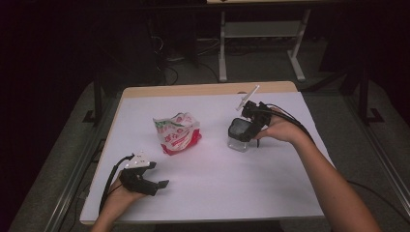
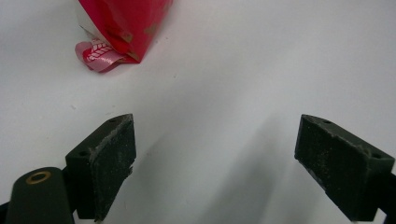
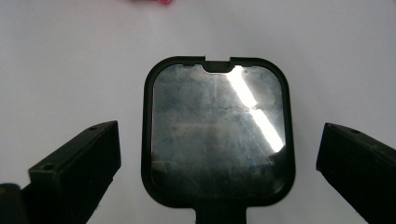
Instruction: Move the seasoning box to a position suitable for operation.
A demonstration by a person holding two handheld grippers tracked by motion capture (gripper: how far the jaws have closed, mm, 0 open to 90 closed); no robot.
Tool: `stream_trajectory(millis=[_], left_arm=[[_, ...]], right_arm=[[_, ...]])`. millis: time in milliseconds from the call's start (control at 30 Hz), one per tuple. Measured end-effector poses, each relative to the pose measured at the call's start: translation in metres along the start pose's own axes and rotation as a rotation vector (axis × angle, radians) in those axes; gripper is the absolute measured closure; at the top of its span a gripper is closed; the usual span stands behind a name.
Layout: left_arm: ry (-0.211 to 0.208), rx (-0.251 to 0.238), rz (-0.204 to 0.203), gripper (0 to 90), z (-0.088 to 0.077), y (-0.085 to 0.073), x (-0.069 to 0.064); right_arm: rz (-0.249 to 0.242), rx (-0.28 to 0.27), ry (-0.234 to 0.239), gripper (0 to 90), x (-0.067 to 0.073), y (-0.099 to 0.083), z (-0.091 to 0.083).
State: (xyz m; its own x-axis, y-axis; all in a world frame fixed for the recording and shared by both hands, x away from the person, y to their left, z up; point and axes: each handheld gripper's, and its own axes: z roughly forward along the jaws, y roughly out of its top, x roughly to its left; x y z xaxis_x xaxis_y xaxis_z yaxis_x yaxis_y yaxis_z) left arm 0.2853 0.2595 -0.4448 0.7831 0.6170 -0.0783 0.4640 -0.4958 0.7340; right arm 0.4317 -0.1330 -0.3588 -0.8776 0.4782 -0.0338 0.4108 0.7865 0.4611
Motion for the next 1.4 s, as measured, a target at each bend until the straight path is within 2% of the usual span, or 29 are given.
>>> stream_trajectory(millis=[200,267,300,500,667,800,967,1400], left_arm=[[-0.004,0.006,0.004,12.2,0.001,-0.001,0.001],[-0.005,0.008,-0.002,12.2,0.001,-0.001,0.001],[-0.007,0.009,-0.001,12.2,0.001,-0.001,0.001],[-0.010,0.015,0.003,12.3,0.002,-0.001,0.001],[-0.012,0.020,0.009,12.3,0.002,-0.002,0.001],[-0.013,0.017,0.004,12.4,0.002,-0.002,0.001],[-0.016,0.020,0.004,12.5,0.003,-0.002,0.000],[-0.016,0.024,0.000,12.7,0.003,-0.002,0.000]], right_arm=[[0.002,0.044,0.008,0.0,-0.003,0.002,0.014],[-0.001,0.045,0.011,0.0,-0.003,0.002,0.016],[-0.005,0.051,0.031,0.0,-0.003,0.004,0.020],[-0.003,0.077,0.034,0.0,-0.003,0.005,0.030],[-0.001,0.096,0.048,5.3,-0.004,0.005,0.036],[0.001,0.107,0.054,6.9,-0.005,0.005,0.038],[-0.003,0.118,0.057,14.2,-0.005,0.006,0.040],[-0.008,0.109,0.062,15.0,-0.005,0.005,0.039]])
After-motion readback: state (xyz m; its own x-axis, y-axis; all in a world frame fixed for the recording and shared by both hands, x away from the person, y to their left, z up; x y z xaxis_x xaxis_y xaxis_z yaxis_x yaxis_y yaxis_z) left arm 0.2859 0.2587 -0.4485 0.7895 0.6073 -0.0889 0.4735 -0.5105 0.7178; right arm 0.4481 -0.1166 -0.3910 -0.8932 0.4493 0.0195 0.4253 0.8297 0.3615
